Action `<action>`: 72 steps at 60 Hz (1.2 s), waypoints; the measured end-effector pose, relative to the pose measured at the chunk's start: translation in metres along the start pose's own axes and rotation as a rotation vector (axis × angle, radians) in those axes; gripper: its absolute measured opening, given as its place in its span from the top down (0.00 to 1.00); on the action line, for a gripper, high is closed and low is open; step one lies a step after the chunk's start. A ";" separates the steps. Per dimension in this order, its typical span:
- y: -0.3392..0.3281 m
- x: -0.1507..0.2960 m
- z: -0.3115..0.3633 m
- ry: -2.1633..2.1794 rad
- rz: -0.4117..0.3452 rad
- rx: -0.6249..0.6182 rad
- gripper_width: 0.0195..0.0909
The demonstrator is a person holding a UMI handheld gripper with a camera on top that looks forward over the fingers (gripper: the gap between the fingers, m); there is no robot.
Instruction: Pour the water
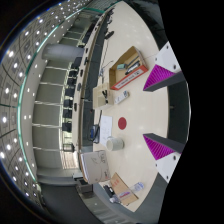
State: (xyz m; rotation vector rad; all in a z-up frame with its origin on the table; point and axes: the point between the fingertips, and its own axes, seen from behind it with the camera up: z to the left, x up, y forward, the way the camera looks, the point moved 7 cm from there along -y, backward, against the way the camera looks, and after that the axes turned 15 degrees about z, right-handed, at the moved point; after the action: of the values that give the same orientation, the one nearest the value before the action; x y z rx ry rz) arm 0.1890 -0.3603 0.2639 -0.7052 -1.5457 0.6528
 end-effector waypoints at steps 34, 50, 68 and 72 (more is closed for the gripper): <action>0.024 -0.030 0.266 -0.132 -0.015 0.227 0.06; 0.077 -0.024 0.414 -0.109 -0.096 0.274 0.07; 0.151 0.017 0.478 -0.048 -0.203 0.216 0.21; 0.159 0.021 0.483 -0.043 -0.221 0.194 0.42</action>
State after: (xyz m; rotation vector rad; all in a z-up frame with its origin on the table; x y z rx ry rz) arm -0.2832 -0.2427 0.1160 -0.3706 -1.5487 0.6440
